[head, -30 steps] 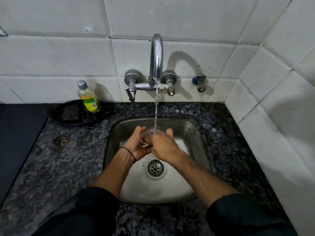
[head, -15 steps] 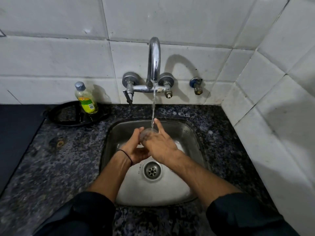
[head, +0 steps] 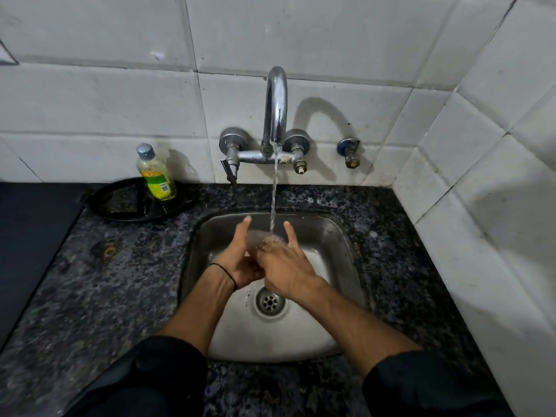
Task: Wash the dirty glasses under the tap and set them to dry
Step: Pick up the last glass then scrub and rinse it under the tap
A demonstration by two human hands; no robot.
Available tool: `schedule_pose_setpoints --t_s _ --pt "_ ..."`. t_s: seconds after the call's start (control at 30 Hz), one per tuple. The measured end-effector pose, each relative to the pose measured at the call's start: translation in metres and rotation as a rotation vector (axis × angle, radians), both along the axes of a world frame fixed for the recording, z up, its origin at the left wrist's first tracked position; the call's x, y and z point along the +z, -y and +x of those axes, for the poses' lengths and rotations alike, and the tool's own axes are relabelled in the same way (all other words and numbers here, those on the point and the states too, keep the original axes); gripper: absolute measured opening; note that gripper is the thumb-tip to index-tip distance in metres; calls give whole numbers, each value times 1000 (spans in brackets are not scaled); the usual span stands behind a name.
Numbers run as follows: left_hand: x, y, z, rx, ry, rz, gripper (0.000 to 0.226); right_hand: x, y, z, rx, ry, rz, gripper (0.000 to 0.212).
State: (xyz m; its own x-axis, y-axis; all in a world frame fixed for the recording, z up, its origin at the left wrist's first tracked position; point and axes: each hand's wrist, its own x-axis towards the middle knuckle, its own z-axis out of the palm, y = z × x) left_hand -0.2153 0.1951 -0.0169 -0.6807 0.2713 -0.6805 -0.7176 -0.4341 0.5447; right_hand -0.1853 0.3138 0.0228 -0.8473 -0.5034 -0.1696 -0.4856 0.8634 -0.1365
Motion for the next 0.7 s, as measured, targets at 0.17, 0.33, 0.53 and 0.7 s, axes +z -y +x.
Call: schedule_pose_setpoints --t_s 0.17,0.33,0.53,0.7 --pt "0 -7 4 115 -53 34 44 -11 6 -1 -51 17 -141 69" --pt "1 -9 9 123 -135 86 29 -12 19 8 -476 72 -666 41" --pt "3 2 0 -5 -12 -100 54 -11 0 9 17 -142 33 67" --pt "-1 -7 2 130 -29 136 33 7 6 -6 -62 50 -55 49"
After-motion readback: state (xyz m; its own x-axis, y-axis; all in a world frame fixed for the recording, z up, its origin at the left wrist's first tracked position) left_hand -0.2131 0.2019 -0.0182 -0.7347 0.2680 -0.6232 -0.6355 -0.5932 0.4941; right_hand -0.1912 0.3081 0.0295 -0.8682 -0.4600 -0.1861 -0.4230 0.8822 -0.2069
